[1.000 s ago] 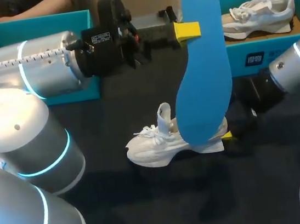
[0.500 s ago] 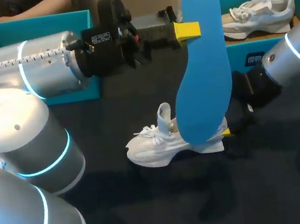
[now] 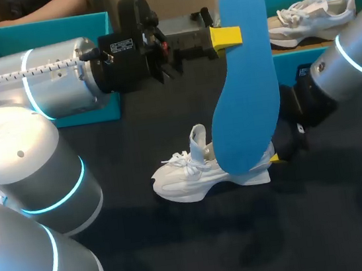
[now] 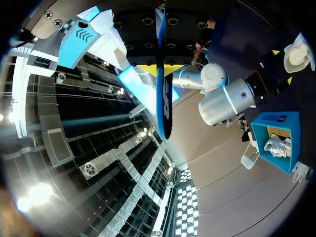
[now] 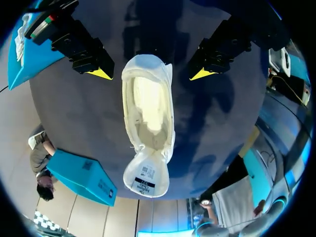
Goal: Take the shoe out of the shoebox, open the shoe tongue, remove and reinsert the insole, then place the shoe into the shoebox
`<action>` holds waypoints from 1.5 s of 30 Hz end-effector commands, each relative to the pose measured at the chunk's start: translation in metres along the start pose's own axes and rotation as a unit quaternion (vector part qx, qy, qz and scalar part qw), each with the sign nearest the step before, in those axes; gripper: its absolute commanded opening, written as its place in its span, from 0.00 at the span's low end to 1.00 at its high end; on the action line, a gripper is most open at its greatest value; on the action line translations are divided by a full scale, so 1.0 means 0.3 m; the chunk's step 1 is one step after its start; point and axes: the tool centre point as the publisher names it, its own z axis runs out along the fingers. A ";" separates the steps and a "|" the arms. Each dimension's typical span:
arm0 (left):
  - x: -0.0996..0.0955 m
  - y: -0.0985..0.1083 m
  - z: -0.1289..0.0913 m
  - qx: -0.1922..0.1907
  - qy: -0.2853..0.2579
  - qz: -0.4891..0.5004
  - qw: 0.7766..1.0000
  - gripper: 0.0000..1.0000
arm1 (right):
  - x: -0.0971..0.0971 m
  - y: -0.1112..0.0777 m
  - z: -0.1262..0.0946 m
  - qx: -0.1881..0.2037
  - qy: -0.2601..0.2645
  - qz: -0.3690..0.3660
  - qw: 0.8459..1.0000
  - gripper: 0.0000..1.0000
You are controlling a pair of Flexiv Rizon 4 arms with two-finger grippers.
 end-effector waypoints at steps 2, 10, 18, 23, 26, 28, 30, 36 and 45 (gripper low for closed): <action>-0.002 0.000 0.012 0.001 -0.001 0.000 1.000 0.00 | 0.006 0.028 -0.053 0.046 -0.006 -0.009 0.999 1.00; -0.002 0.000 0.012 0.001 -0.001 0.000 1.000 0.00 | -0.020 0.042 -0.078 0.090 -0.013 -0.037 0.995 1.00; -0.002 0.000 0.012 0.001 -0.001 0.000 1.000 0.00 | -0.045 0.074 -0.079 0.140 -0.007 -0.062 0.988 1.00; -0.002 0.000 0.012 0.001 -0.001 0.000 1.000 0.00 | -0.050 0.083 -0.072 0.154 -0.005 -0.065 0.986 1.00; -0.002 0.000 0.012 0.001 -0.001 0.000 1.000 0.00 | -0.053 0.084 -0.061 0.158 -0.005 -0.067 0.985 1.00; -0.002 0.000 0.012 0.001 -0.001 0.000 1.000 0.00 | -0.054 0.087 -0.055 0.159 -0.004 -0.072 0.985 1.00; -0.002 0.000 0.012 0.001 -0.001 0.000 1.000 0.00 | -0.056 0.090 -0.047 0.165 0.000 -0.075 0.983 1.00; -0.002 0.000 0.012 0.001 -0.001 0.000 1.000 0.00 | -0.053 0.106 -0.018 0.177 0.014 -0.082 0.981 1.00; -0.002 0.000 0.012 0.001 -0.001 0.000 1.000 0.00 | -0.045 0.125 0.020 0.173 0.020 -0.077 0.982 1.00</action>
